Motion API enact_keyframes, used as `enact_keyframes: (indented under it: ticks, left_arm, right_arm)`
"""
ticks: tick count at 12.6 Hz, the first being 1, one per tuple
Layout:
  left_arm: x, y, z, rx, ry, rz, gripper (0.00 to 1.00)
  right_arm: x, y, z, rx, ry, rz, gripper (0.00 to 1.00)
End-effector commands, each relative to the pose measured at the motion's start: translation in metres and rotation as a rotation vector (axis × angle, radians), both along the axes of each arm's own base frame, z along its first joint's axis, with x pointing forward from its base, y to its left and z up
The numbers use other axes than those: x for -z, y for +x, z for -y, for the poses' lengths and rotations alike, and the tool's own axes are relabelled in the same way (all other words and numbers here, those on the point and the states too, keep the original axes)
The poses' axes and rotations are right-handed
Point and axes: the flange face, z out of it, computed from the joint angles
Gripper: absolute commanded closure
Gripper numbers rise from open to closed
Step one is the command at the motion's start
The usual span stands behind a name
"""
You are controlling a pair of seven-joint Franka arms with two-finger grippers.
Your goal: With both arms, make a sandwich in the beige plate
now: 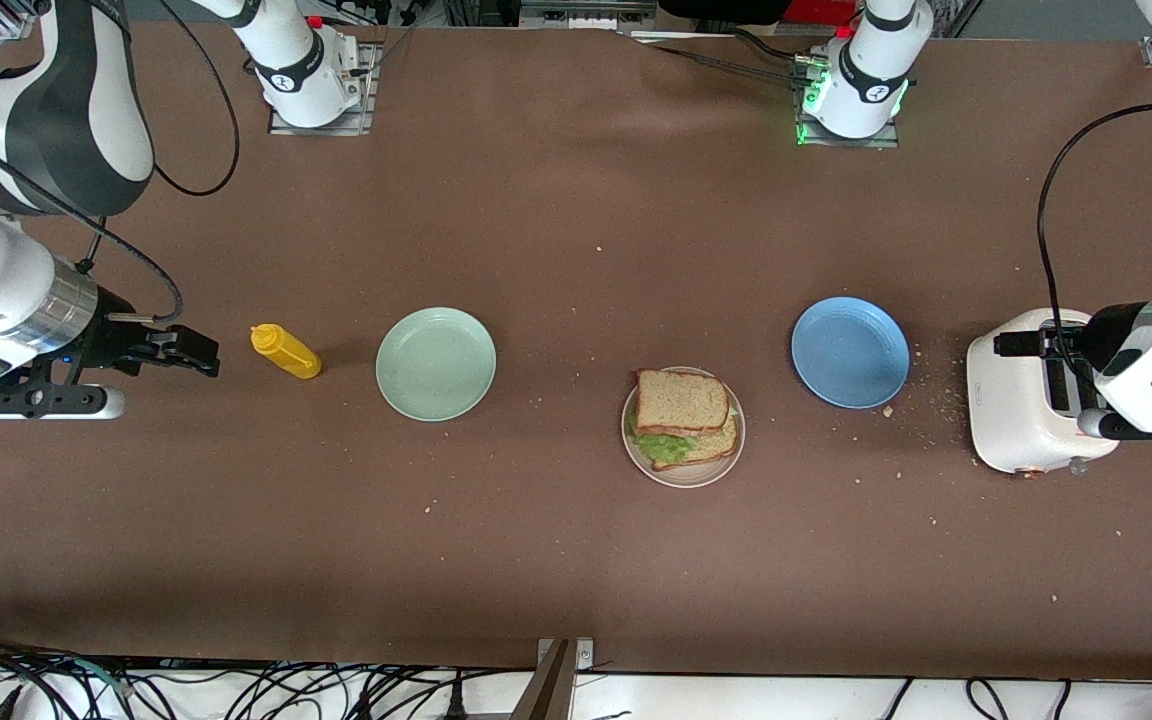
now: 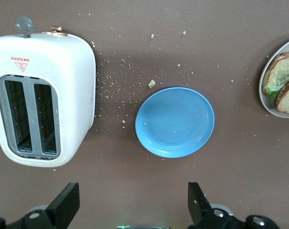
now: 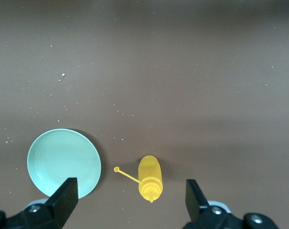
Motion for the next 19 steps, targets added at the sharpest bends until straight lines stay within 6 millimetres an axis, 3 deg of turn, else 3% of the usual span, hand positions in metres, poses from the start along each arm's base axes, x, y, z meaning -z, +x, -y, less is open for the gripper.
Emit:
enact_keyframes:
  ticks: [1, 4, 5, 6, 9, 11, 13, 16, 19]
  left_arm:
    - [-0.027, -0.024, 0.005, -0.032, 0.044, 0.031, 0.00]
    - [-0.046, -0.059, 0.007, -0.034, 0.032, 0.190, 0.00]
    - [-0.067, -0.069, 0.012, -0.024, 0.029, 0.227, 0.00]
    - [-0.076, -0.081, 0.021, -0.009, 0.024, 0.238, 0.00]
    - [-0.083, -0.118, 0.021, 0.006, 0.063, 0.231, 0.00]
    - [-0.101, -0.129, 0.021, 0.016, 0.087, 0.257, 0.00]
    - [-0.103, -0.130, 0.018, 0.007, 0.089, 0.264, 0.00]
    - [-0.122, -0.136, 0.009, 0.003, 0.077, 0.311, 0.00]
    - [-0.127, -0.144, 0.025, 0.030, 0.084, 0.274, 0.00]
  right_arm:
    - [-0.005, -0.004, -0.002, -0.002, 0.021, -0.005, 0.00]
    - [-0.005, -0.004, -0.002, -0.003, 0.021, -0.006, 0.00]
    - [-0.005, -0.004, -0.002, -0.003, 0.020, -0.006, 0.00]
    - [-0.005, -0.004, -0.002, -0.003, 0.021, -0.006, 0.00]
    - [-0.005, -0.004, -0.001, -0.002, 0.021, -0.006, 0.00]
    - [-0.005, -0.004, -0.001, -0.003, 0.020, -0.006, 0.00]
    - [-0.005, -0.004, -0.001, -0.003, 0.021, -0.006, 0.00]
    - [-0.004, -0.004, 0.000, -0.002, 0.021, -0.008, 0.00]
    - [-0.004, -0.004, 0.000, -0.002, 0.021, -0.008, 0.00]
